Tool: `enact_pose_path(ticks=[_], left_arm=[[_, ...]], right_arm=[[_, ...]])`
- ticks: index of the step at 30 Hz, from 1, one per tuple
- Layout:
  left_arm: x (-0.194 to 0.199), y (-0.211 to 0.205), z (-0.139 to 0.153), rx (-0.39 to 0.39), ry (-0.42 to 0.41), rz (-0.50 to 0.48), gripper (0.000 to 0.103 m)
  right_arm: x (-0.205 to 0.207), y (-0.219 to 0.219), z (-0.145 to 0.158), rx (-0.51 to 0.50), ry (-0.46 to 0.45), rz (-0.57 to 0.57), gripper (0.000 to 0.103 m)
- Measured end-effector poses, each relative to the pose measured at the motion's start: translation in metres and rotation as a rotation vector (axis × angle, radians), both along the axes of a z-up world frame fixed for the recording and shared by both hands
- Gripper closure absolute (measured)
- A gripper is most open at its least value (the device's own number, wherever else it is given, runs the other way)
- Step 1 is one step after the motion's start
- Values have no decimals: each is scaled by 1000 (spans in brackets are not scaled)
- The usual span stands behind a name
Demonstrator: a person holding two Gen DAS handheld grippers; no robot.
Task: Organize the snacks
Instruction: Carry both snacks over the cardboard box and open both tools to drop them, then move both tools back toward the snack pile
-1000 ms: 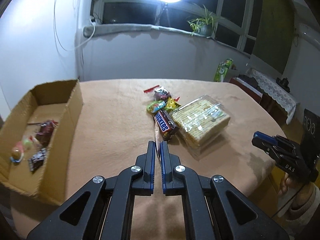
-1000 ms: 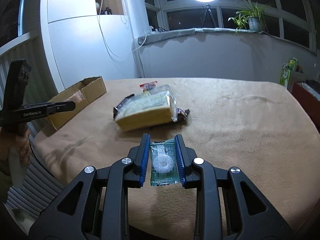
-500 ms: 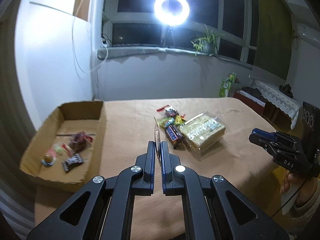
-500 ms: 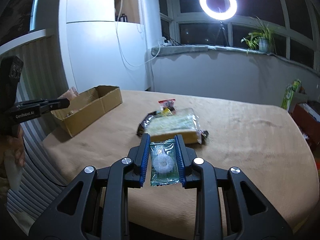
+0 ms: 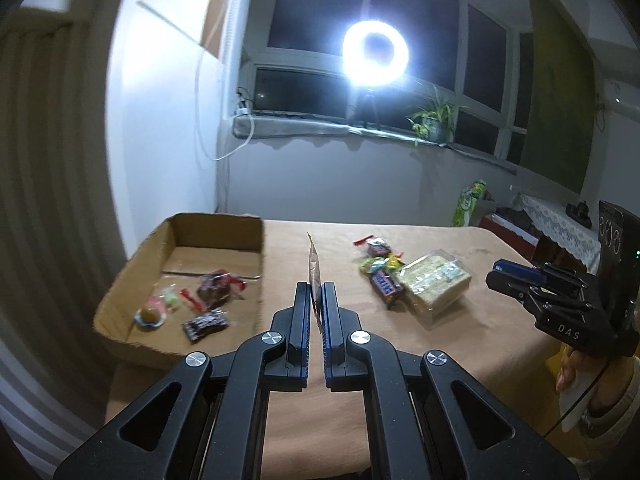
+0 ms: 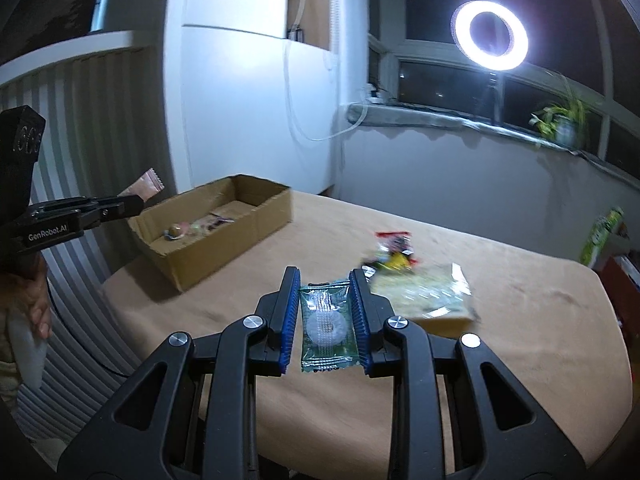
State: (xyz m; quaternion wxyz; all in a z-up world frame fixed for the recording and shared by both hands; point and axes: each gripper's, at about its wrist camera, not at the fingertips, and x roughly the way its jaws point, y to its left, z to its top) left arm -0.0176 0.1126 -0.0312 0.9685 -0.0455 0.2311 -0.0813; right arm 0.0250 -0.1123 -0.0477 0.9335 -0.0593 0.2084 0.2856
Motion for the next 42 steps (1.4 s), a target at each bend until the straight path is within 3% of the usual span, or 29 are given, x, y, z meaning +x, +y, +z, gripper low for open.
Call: enact_pose_path(ticks=[11,19,21,22,24,25,26,33,42], left_arm=[[-5,76,-19,-43,23,130,99],[40,100,-18,-26,17,135,99],[58,103,-25,-30,46,123,97],[67,105,-31,-32,64,131,91],[72,106,-40,-24,87,167,68],[69,107,-45,-16,94,191,54],[64,107,-48,-13,92,200,47],[25,112,-53,-40,74,229,40],[14,102,-42,-31,76,240,28]], right_arm=[[27,118,4,-14,-17,195,77],[80,198,23,27,-88,277,77],[105,215,13,21,-19,305,61],[114,219,6,6,10,282,55],[115,210,2,25,13,264,53],[112,202,-1,33,12,256,47],[106,193,-5,30,5,228,41],[71,151,-27,-12,4,157,38],[46,109,-33,11,11,137,36]])
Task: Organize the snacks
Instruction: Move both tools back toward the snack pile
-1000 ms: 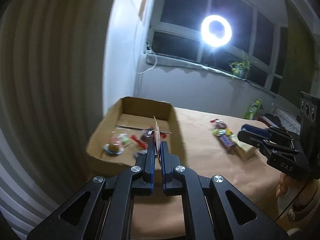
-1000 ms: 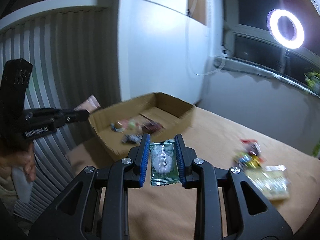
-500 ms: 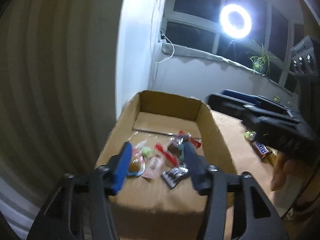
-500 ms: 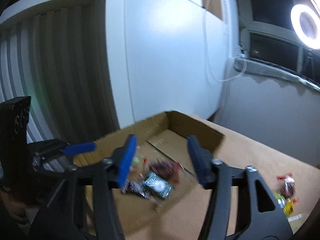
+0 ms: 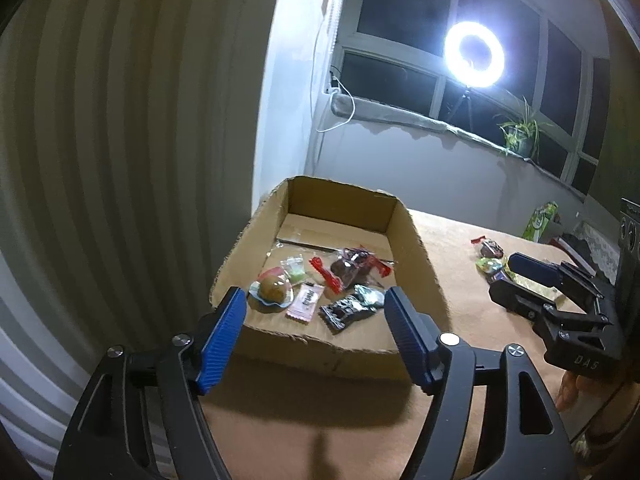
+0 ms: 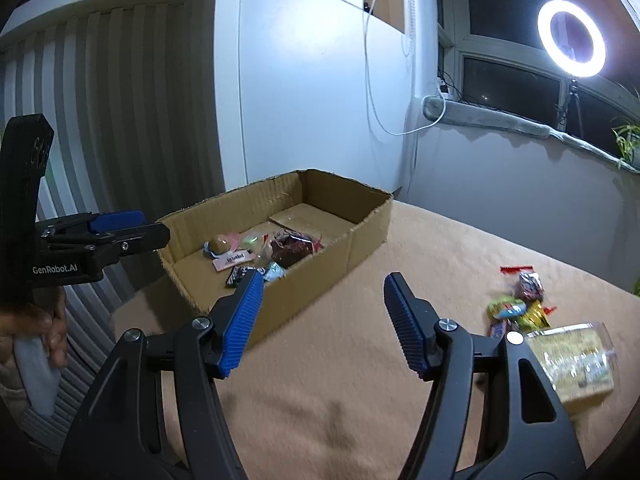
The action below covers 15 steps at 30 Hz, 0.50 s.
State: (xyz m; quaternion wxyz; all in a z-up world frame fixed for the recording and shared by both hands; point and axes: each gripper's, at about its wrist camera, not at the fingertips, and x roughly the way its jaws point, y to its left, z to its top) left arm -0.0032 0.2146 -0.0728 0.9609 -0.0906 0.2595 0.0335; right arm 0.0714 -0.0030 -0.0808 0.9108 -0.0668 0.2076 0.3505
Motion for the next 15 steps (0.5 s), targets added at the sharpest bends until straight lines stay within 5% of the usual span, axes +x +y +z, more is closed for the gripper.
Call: enact_pose_path(ticks=[3,15], left_arm=[[-3,-10,2,16,4,-1,23],[-19,-32,8,-74,-32,-77,12]], right_arm=[[-4,-12,-3,1,-4,-14,26],[-9,-45,-6,-13,59,-106,24]])
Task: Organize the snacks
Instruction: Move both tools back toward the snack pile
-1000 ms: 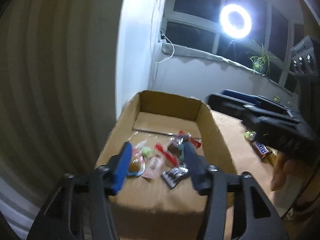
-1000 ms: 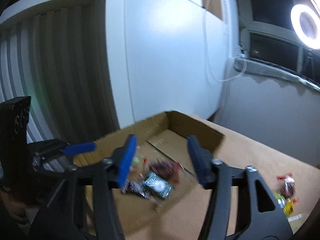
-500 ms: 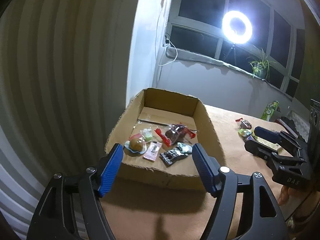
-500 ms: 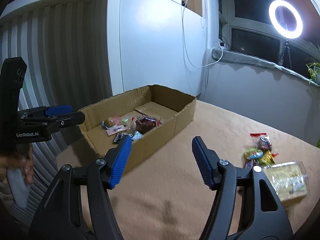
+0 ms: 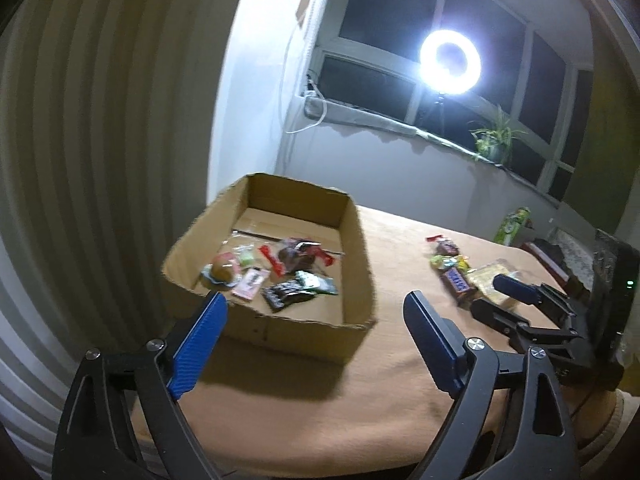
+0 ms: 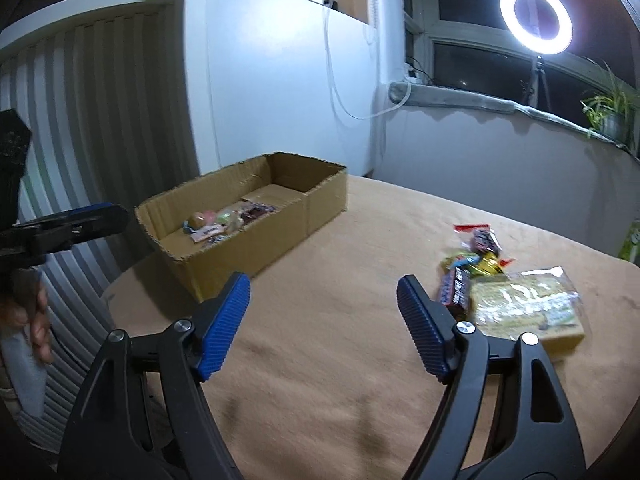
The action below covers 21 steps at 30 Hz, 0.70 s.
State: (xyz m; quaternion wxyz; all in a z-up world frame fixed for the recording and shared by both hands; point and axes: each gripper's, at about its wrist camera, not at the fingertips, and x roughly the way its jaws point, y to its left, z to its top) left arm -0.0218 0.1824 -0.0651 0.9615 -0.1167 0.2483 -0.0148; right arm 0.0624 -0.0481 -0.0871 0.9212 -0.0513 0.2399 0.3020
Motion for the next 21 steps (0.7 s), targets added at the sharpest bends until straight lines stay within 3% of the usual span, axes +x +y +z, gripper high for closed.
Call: enact_pose_path(ticks=[4,7,13,21], left_arm=[[1,-10,3,-5,-1,-58,11],[3,-19,0,-10,5,-101,4],[5,-31,-3,-28,11,-159,4],[11,-50,-11,-36,43,-184,3]], right_arm=[[3,-5,7,-12,-13,-43,24],[8,-7,12,-17,-15,-62,23],[11,-12,11,-31,-12,-76,23],[9,-61,2,-15,6,-157,22]])
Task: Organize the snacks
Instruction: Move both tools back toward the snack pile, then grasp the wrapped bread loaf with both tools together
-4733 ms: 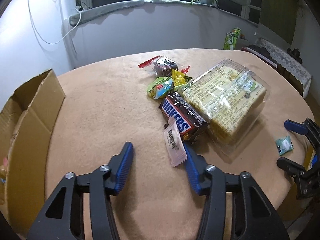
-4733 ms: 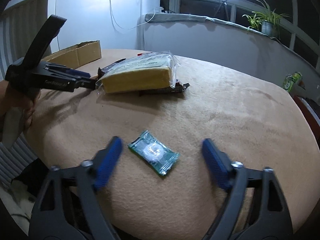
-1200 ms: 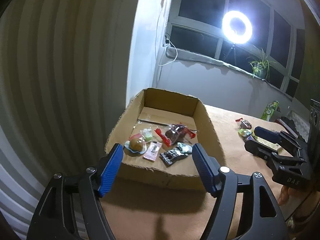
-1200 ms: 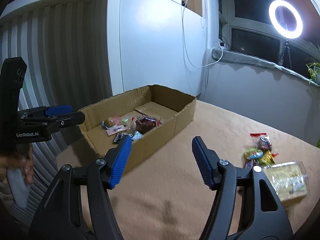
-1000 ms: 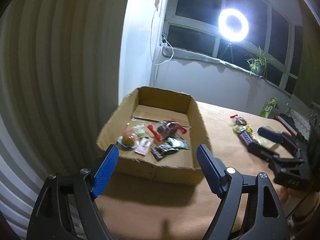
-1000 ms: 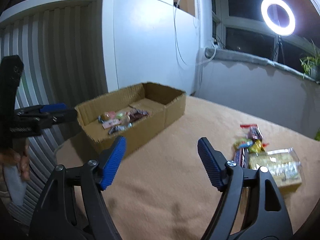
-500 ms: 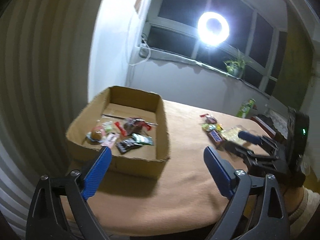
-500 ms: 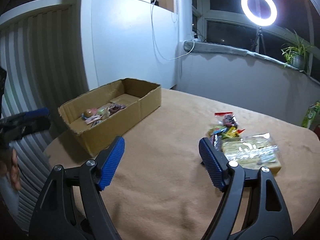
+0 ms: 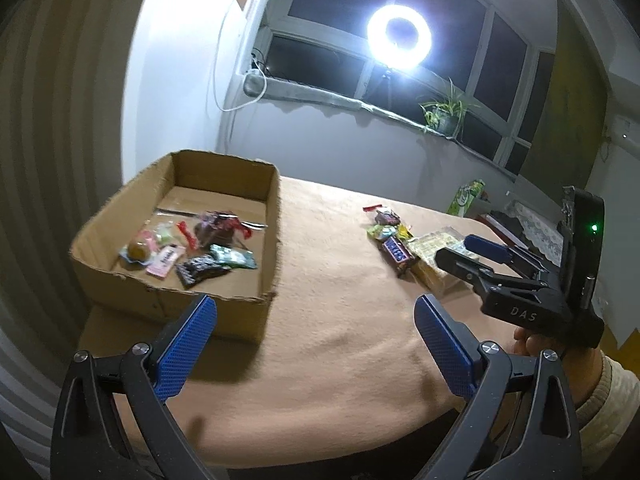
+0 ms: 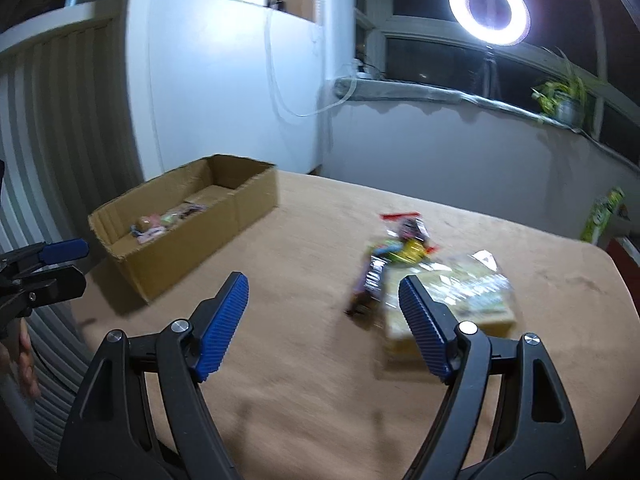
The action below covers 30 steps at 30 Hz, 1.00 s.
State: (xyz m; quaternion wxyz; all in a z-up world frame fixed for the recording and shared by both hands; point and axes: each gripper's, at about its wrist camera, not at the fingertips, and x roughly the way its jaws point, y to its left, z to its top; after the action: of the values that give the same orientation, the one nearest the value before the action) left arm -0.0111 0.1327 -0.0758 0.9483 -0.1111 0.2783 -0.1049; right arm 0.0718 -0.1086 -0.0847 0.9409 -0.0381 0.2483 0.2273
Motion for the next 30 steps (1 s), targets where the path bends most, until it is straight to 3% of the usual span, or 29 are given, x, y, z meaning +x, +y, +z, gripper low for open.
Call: enact_pose_path(ticks=[9,14,19,26,28,29,30], left_arm=[[39,-68,-6,27,65,-157,0],[74,-120,-16,13,104,-245,0],[105,-162,-36,-19,163,-322,0],[126,-174,-48,-34,206,-313,5],[129,-172,-51,-49,221,-314,17],[130,-172,-52,-51,229,-315,27],[131,-172,-54,-47,235,-314,31]], right_arm=[[21,-78,-15,44,53,-114,18],[51,-119,-25,125,135,-155,17],[73,-134,-27,162,171,-112,17],[96,-118,-32,140,202,-15,18],[101,-117,-37,149,222,-2,28],[103,-116,-42,157,245,16,42],[104,-116,-44,177,257,35,48]])
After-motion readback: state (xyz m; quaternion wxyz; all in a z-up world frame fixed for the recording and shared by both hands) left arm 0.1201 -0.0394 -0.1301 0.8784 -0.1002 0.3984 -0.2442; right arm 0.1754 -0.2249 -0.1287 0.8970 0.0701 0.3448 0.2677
